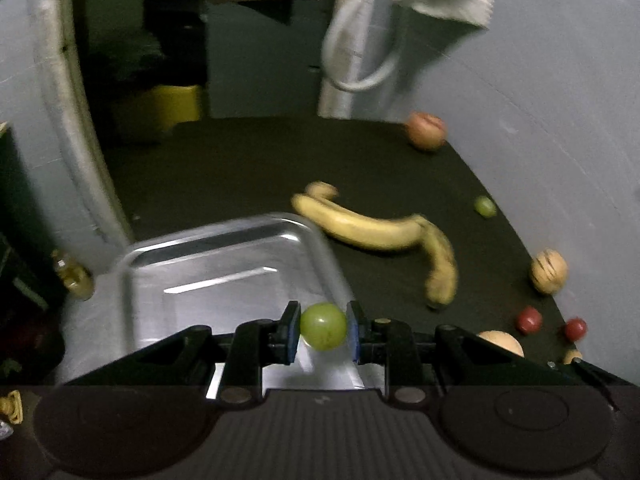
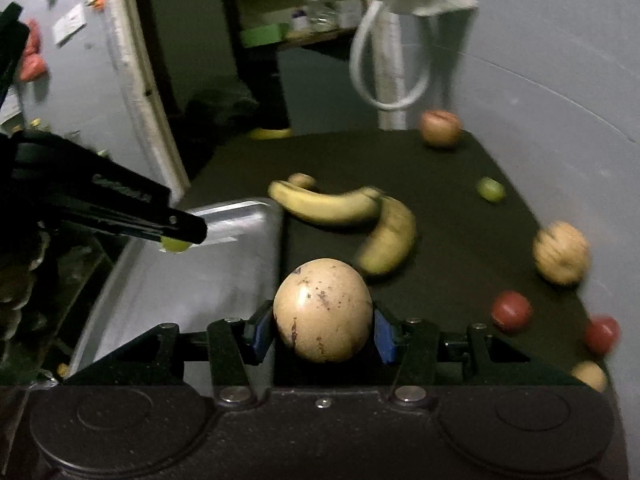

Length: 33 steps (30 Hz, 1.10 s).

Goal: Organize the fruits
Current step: 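Carry the grape with the left tool while the right tool carries the melon over the tray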

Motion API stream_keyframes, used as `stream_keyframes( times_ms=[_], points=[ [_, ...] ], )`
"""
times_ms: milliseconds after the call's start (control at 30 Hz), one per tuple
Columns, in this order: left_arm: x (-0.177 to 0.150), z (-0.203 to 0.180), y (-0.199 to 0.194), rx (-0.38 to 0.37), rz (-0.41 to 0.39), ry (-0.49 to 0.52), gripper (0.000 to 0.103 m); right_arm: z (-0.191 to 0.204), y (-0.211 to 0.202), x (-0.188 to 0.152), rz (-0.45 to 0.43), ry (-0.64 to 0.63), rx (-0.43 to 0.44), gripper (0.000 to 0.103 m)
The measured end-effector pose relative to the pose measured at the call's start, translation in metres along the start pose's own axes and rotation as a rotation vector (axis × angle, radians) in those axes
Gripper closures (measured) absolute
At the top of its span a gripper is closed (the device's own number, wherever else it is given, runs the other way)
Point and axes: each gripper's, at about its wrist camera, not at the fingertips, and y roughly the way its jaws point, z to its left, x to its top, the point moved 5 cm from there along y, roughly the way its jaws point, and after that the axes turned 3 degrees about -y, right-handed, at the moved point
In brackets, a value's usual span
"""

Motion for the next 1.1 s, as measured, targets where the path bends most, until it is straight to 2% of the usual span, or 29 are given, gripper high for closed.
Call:
stream_keyframes(
  times_ms=[300,500,667,1100],
  points=[
    [0.016,0.083,-0.005,0.089,-0.023,-0.107,0.077,0.061,0.045,0.036,0.0,-0.124,0.094,0.051],
    [0.018,0.118,0.013,0.084,-0.003,-0.113,0.077,0.084,0.089,0.047,0.032,-0.176,0.095,0.051],
    [0.016,0.132,0.035,0.072,0.029,-0.108,0.077,0.091,0.114,0.048,0.061,-0.191,0.078,0.051],
    [0.019,0.138,0.063,0.034,0.063,-0.103,0.076,0.091,0.129,0.041,0.087,-0.196,0.043,0.051]
  ],
)
